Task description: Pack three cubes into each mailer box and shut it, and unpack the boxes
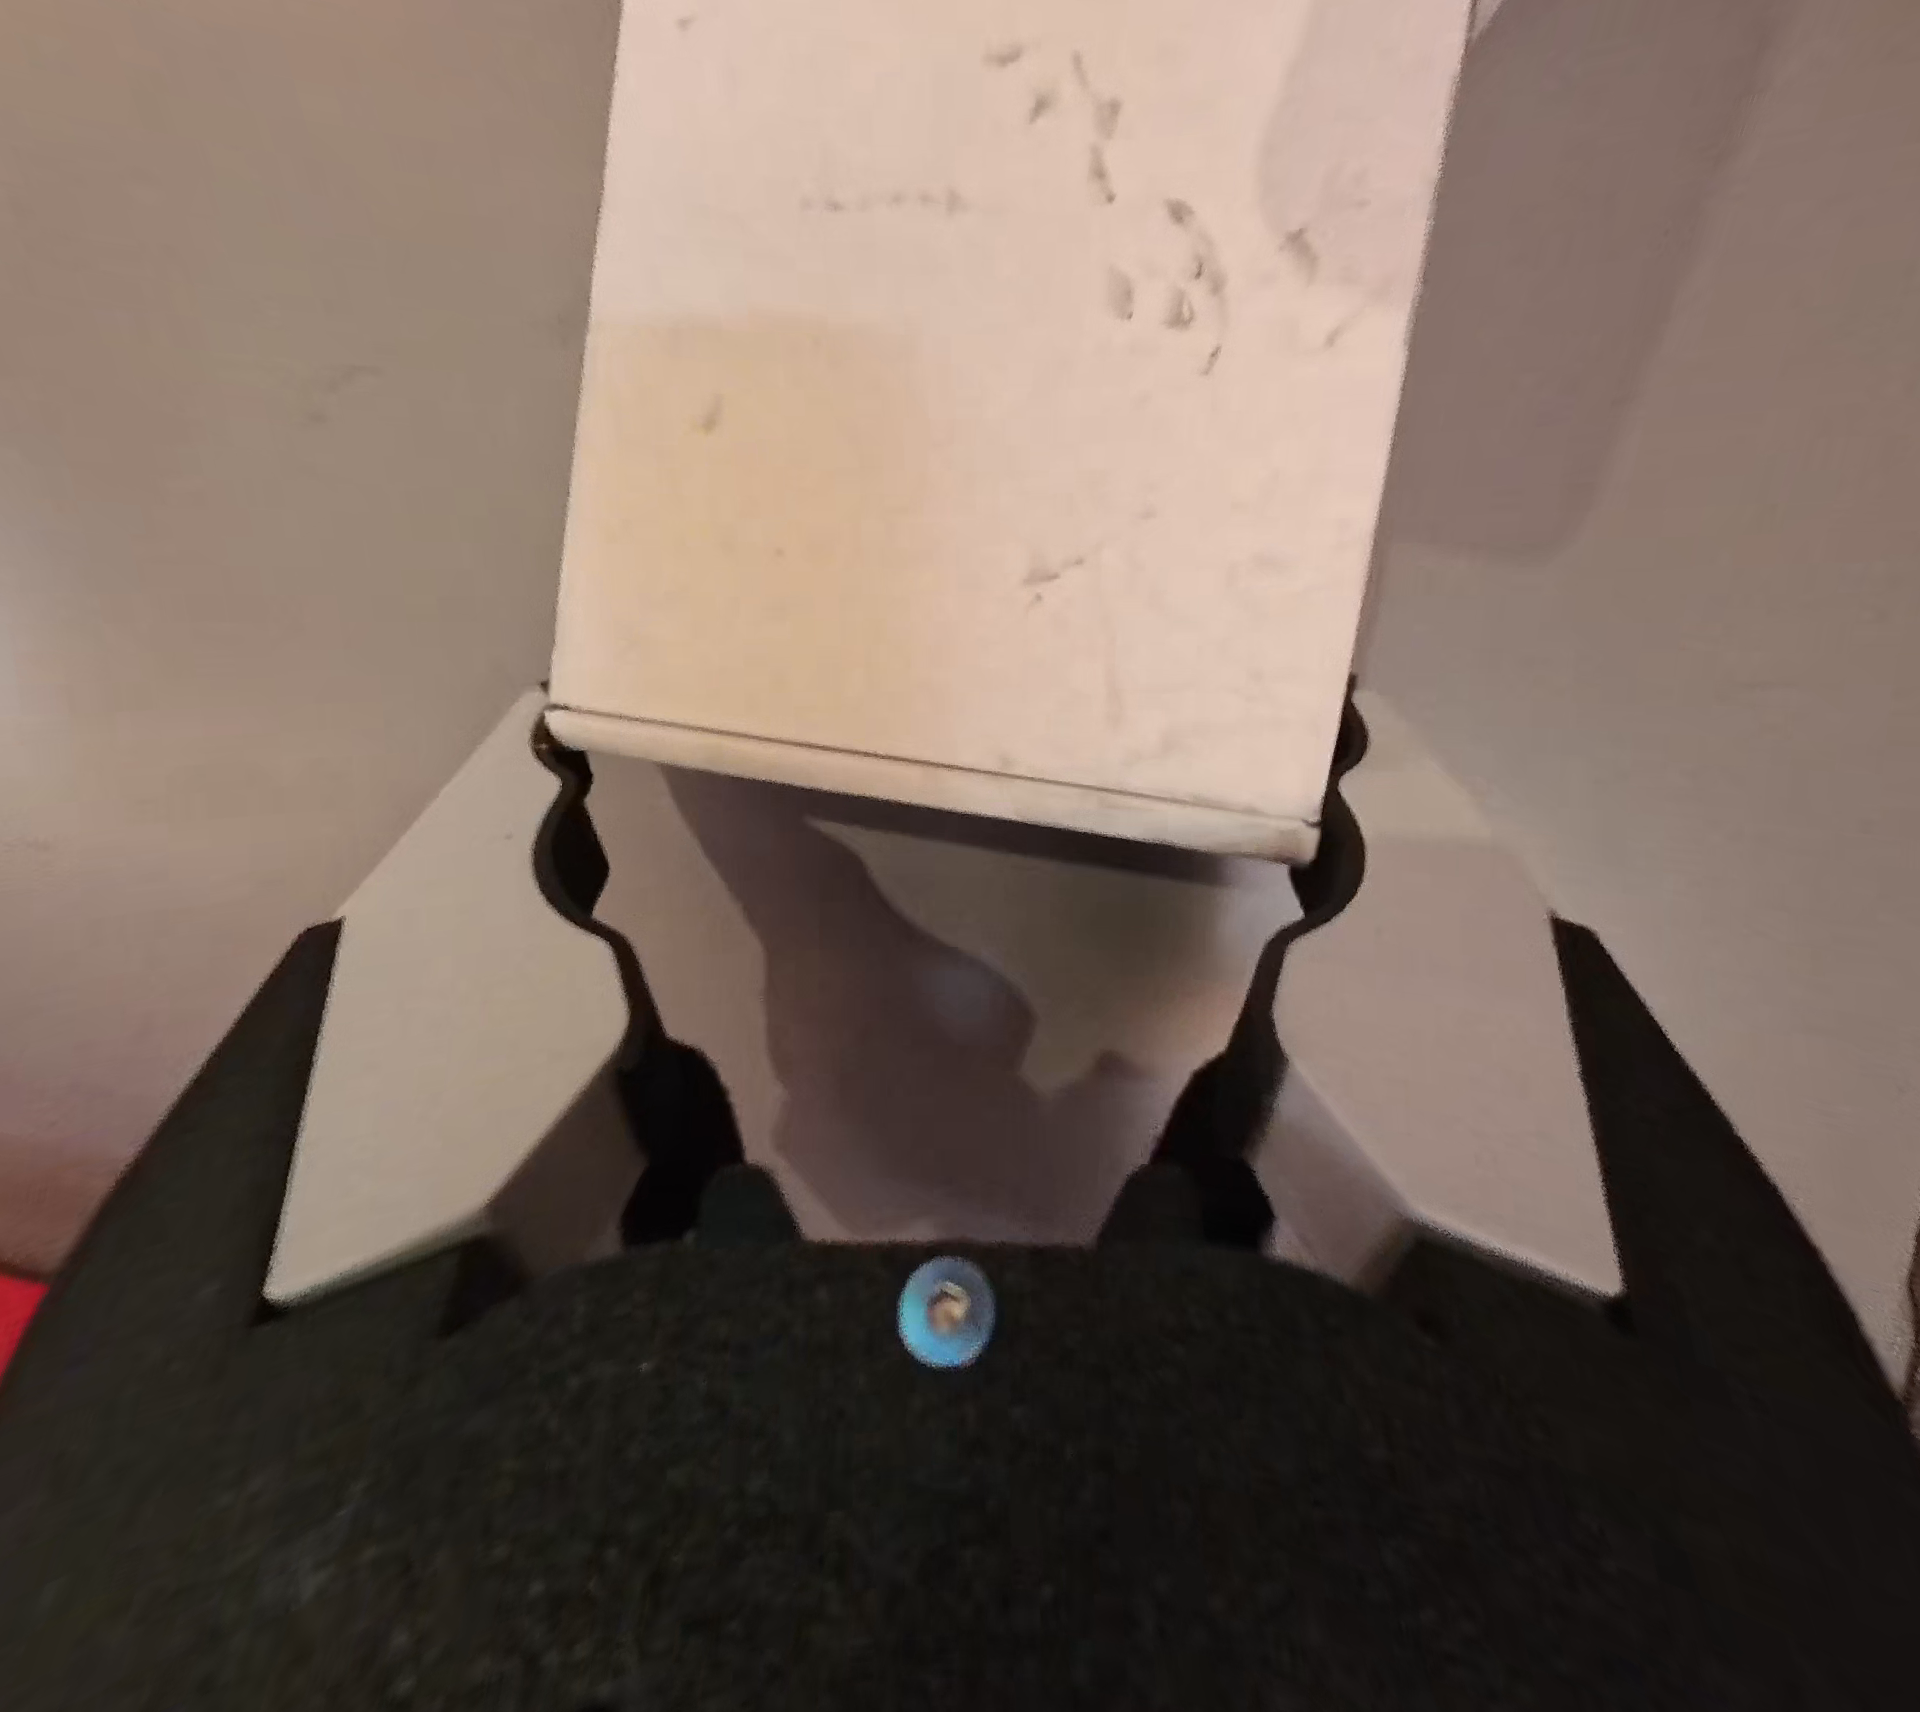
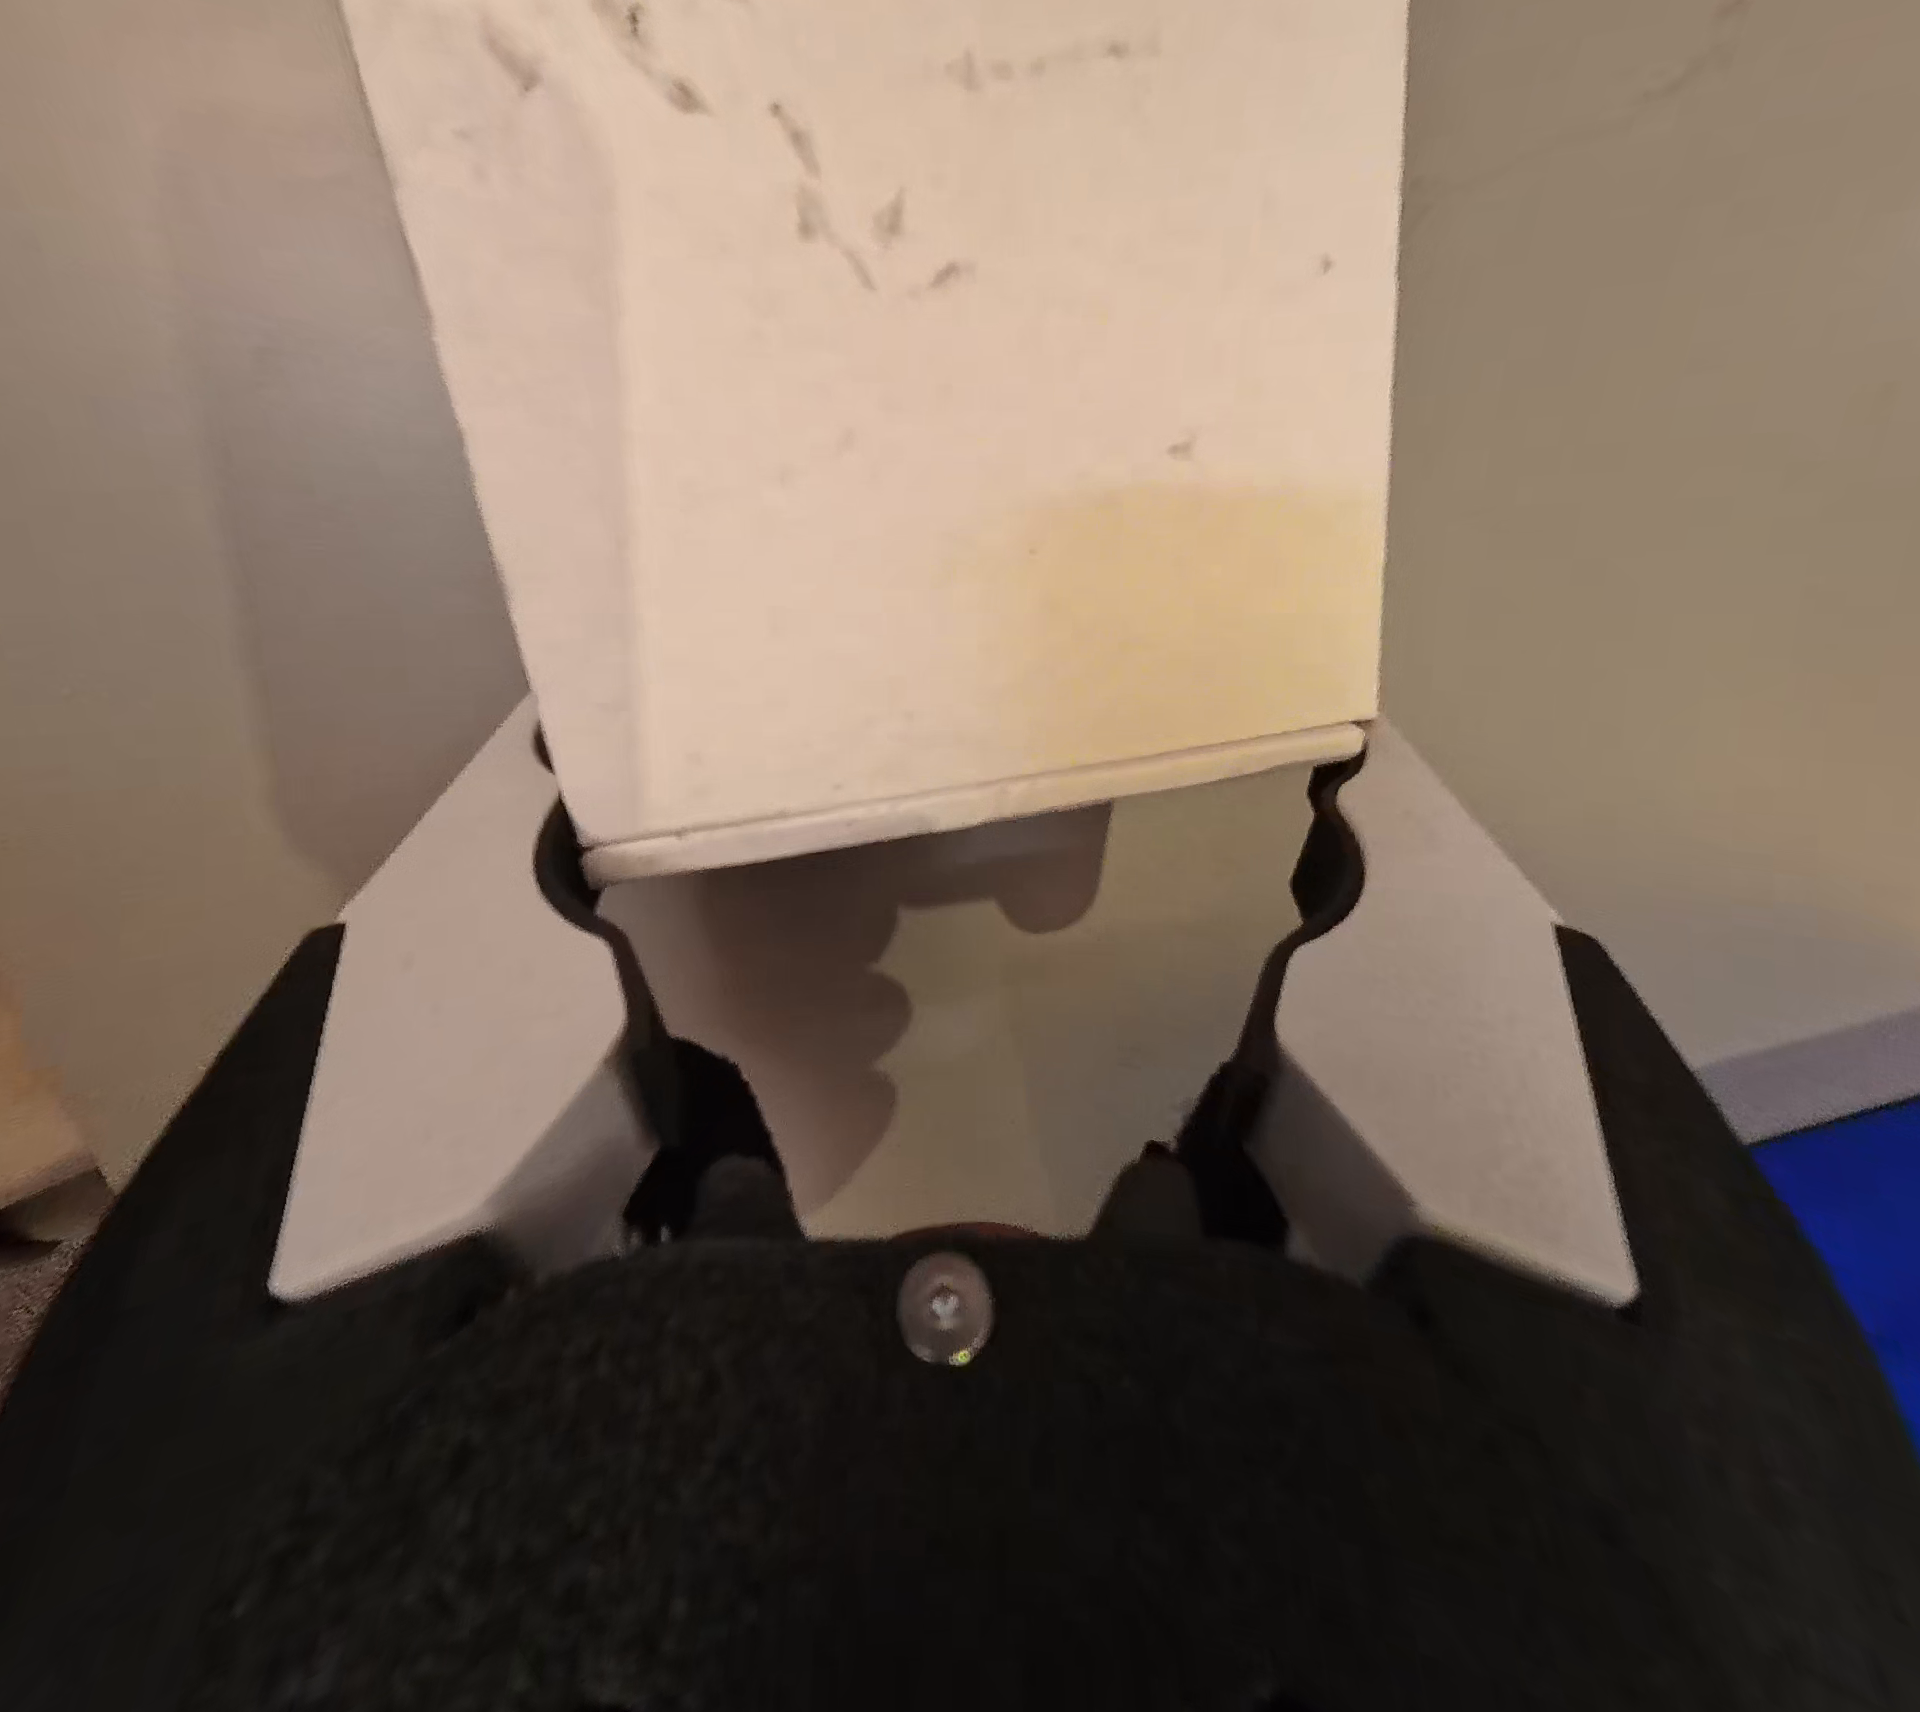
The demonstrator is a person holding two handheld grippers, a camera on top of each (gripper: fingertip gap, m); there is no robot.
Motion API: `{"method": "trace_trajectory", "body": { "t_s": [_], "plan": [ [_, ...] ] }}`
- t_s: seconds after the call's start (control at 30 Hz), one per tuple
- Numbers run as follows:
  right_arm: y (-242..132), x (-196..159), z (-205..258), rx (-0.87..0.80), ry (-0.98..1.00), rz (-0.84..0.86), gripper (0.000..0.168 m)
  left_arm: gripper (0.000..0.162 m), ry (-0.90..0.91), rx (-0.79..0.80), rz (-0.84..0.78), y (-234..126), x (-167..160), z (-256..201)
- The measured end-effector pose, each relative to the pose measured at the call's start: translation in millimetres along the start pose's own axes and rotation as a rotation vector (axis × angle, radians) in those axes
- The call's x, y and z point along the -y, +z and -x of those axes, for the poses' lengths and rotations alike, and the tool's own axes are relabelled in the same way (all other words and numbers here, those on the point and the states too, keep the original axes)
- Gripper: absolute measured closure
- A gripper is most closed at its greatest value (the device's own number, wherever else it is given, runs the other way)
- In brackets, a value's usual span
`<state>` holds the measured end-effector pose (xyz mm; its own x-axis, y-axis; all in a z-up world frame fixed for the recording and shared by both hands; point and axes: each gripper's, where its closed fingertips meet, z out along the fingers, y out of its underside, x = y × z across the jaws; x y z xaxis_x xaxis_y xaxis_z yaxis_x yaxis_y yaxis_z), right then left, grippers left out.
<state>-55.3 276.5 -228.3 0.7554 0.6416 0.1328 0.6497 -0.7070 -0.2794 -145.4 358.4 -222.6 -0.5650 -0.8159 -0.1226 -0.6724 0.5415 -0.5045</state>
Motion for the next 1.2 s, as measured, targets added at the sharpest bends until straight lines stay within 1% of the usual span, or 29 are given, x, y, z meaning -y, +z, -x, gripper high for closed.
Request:
{"method": "trace_trajectory", "body": {
  "t_s": [0.2,0.3,0.33,0.4,0.43,0.47,0.5,0.53,0.57,0.6,0.63,0.7,0.73,0.8,0.83,0.87,0.93,1.0,1.03,1.07,1.1,1.13,1.2],
  "plan": [
    [0,-1,-1,0.001,-0.004,0.02,0.032,0.028,0.004,0.007,0.016,0,-1,1],
    [-2,0,-4,-0.001,0.003,-0.013,0.031,0.027,-0.016,0.031,0.004,1,1,2],
    [-6,3,-4,-0.006,0.021,-0.032,0.031,0.027,-0.02,0.04,0.008,0,0,2],
    [-20,24,-1,-0.015,0.069,-0.162,0.022,0.027,-0.039,0.049,0.019,0,-3,2],
    [-24,31,0,-0.046,0.068,-0.206,0.018,0.027,-0.059,0.036,0.007,-1,-2,-1],
    [-27,31,-5,-0.113,0.058,-0.203,0.018,0.027,-0.084,0.012,-0.019,-2,0,-3],
    [-31,27,-12,-0.193,0.053,-0.186,0.018,0.027,-0.126,-0.025,-0.05,-4,2,-6],
    [-38,26,-16,-0.233,0.079,-0.221,0.019,0.027,-0.194,-0.084,-0.081,-7,6,-9],
    [-48,29,-15,-0.229,0.14,-0.313,0.023,0.027,-0.275,-0.159,-0.103,-13,9,-12],
    [-58,32,-14,-0.196,0.223,-0.423,0.027,0.027,-0.339,-0.218,-0.111,-18,9,-13],
    [-67,36,-9,-0.128,0.298,-0.534,0.029,0.027,-0.384,-0.257,-0.104,-23,7,-12],
    [-82,47,6,-0.001,0.36,-0.728,0.042,0.027,-0.473,-0.374,-0.077,-31,6,-15],
    [-88,53,12,0.012,0.357,-0.796,0.046,0.027,-0.558,-0.458,-0.066,-35,9,-17],
    [-92,58,21,-0.055,0.3,-0.824,0.053,0.027,-0.689,-0.592,-0.05,-41,16,-19],
    [-91,59,23,-0.111,0.26,-0.81,0.049,0.027,-0.738,-0.645,-0.045,-41,19,-20],
    [-89,58,21,-0.194,0.218,-0.767,0.053,0.028,-0.771,-0.705,-0.039,-44,22,-23],
    [-87,53,10,-0.339,0.155,-0.687,0.072,0.027,-0.846,-0.823,-0.032,-48,27,-26],
    [-94,53,4,-0.403,0.127,-0.687,0.093,0.027,-0.917,-0.874,-0.042,-49,32,-21],
    [-102,56,5,-0.405,0.118,-0.722,0.104,0.027,-0.969,-0.89,-0.055,-48,34,-16],
    [-110,59,6,-0.403,0.118,-0.767,0.12,0.028,-1.004,-0.891,-0.069,-48,35,-11],
    [-117,61,8,-0.394,0.118,-0.803,0.137,0.028,-1.008,-0.877,-0.08,-48,34,-7],
    [-120,61,8,-0.391,0.123,-0.819,0.15,0.028,-0.994,-0.851,-0.09,-49,31,-4],
    [-123,55,1,-0.401,0.166,-0.837,0.163,0.029,-0.967,-0.785,-0.145,-56,31,5]
  ]
}}
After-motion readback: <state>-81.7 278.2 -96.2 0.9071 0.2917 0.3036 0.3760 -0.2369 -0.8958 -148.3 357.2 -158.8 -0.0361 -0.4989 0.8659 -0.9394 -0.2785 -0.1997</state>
